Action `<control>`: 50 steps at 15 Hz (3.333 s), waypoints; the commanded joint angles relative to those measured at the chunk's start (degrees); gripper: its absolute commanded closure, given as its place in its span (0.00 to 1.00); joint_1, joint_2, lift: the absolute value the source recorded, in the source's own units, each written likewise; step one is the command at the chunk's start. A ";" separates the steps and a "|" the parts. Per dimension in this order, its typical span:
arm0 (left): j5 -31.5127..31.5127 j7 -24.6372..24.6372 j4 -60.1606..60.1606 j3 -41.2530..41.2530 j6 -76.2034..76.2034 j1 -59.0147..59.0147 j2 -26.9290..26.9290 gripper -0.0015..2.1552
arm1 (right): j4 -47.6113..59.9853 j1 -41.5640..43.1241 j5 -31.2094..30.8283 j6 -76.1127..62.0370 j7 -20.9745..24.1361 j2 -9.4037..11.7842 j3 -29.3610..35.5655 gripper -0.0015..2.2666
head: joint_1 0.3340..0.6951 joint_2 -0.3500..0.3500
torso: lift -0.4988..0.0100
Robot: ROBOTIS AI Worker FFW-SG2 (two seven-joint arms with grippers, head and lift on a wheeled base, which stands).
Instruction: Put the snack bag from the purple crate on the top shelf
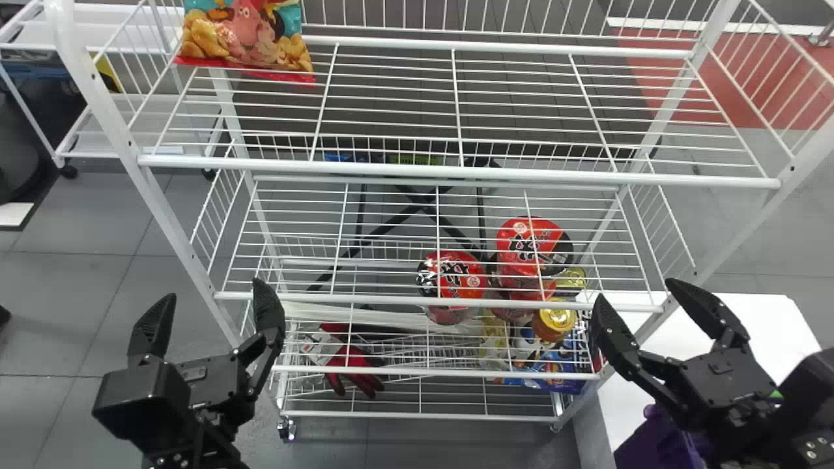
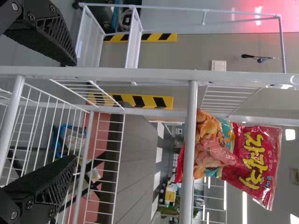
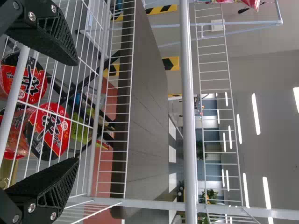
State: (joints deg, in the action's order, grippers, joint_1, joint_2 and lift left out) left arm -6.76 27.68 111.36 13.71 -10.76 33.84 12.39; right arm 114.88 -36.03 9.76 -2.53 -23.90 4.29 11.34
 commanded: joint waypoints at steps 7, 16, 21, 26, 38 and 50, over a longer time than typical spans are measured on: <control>0.08 0.09 0.70 0.00 -0.88 0.53 0.27 0.05 | 0.52 -0.44 -0.09 0.03 -0.09 0.01 -0.09 0.04 | 1.00 0.44 | 0.48; 0.34 0.18 1.58 -0.09 -0.88 0.97 0.44 0.05 | 1.14 -0.79 -0.18 1.62 -0.18 0.45 0.00 0.04 | 1.00 0.44 | 0.40; 0.43 0.18 2.29 -0.18 -0.70 1.32 0.44 0.05 | 1.23 -0.79 -0.62 1.44 -0.18 0.45 -0.35 0.04 | 1.00 0.44 | 0.37; 0.43 0.27 2.64 -0.44 -0.88 1.85 0.44 0.05 | 1.32 -0.97 -0.53 1.26 -0.09 0.54 -0.35 0.04 | 1.00 0.45 | 0.33; 0.43 0.36 2.46 -0.35 -2.29 2.11 0.44 0.05 | 1.23 -1.41 -0.18 0.56 -0.09 0.63 -0.26 0.04 | 1.00 0.45 | 0.23; 0.34 0.36 2.20 -0.26 -2.64 2.02 0.44 0.05 | 1.14 -1.41 0.18 0.56 -0.09 0.63 -0.26 0.04 | 1.00 0.45 | 0.14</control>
State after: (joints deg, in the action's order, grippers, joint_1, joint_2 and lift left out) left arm -6.41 28.03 113.48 13.44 -13.29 35.89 12.83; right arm 116.01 -37.44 9.93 -1.97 -24.00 4.89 11.07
